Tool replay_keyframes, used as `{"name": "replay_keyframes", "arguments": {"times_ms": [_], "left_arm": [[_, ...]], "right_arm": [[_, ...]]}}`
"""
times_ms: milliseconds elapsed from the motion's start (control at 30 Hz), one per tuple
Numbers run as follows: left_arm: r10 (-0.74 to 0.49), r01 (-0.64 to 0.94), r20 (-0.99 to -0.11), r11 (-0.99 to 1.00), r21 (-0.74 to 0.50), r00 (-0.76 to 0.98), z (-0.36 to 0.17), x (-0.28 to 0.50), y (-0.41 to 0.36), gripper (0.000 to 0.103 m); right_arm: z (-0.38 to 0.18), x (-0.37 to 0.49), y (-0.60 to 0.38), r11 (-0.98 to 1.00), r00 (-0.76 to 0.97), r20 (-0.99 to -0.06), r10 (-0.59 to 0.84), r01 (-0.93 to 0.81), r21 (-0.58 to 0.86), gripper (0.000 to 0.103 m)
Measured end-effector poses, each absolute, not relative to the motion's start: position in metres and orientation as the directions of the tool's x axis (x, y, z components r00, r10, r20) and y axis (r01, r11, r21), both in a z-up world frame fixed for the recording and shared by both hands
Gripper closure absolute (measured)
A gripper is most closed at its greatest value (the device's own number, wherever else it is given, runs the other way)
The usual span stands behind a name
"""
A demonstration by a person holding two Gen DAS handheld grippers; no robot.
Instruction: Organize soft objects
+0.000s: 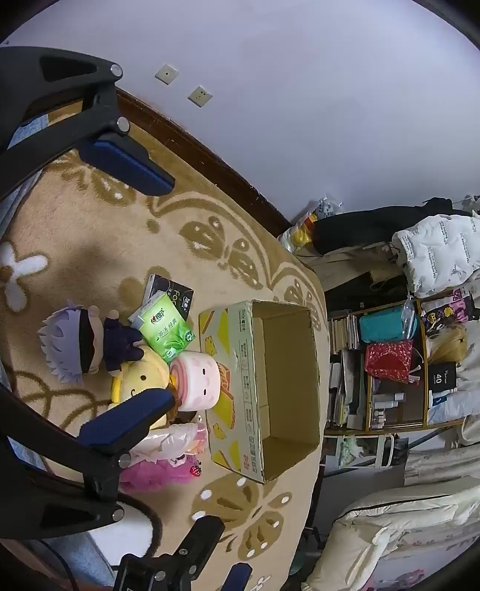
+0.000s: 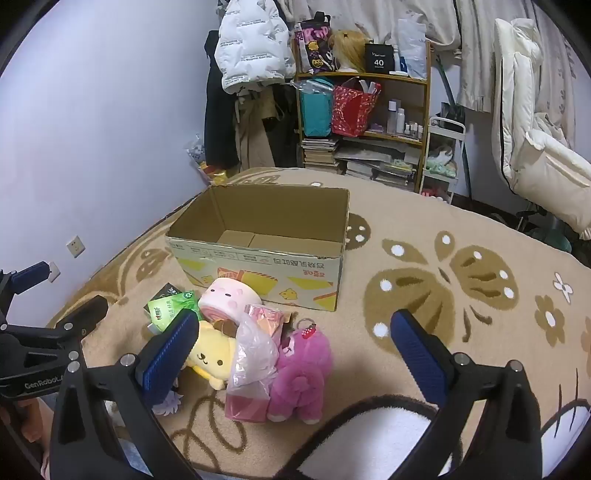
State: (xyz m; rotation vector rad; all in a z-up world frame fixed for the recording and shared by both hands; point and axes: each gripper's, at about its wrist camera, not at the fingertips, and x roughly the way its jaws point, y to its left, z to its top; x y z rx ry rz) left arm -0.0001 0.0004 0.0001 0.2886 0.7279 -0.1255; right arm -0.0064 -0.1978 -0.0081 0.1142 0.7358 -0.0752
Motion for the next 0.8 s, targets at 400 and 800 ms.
{"name": "replay_keyframes", "arguments": {"times_ms": [400, 800], "left_arm": [[-0.008, 0.209, -0.67, 0.953, 0.22, 0.743, 0.0029, -0.0028, -0.0043, 0.0], [0.0, 0.204, -0.668, 0.952, 0.228, 0.744, -0.0014, 0.0005, 0.0024, 0.0]], "right_arm": [[-0.0083, -0.0066, -0.1977, 0.991, 0.74, -0.672, -0.03, 0.109, 0.075, 0.0], [-0.0087, -0.0063, -0.1984, 0.991, 0.736, -0.676, -0.027, 0.109, 0.079, 0.0]]}}
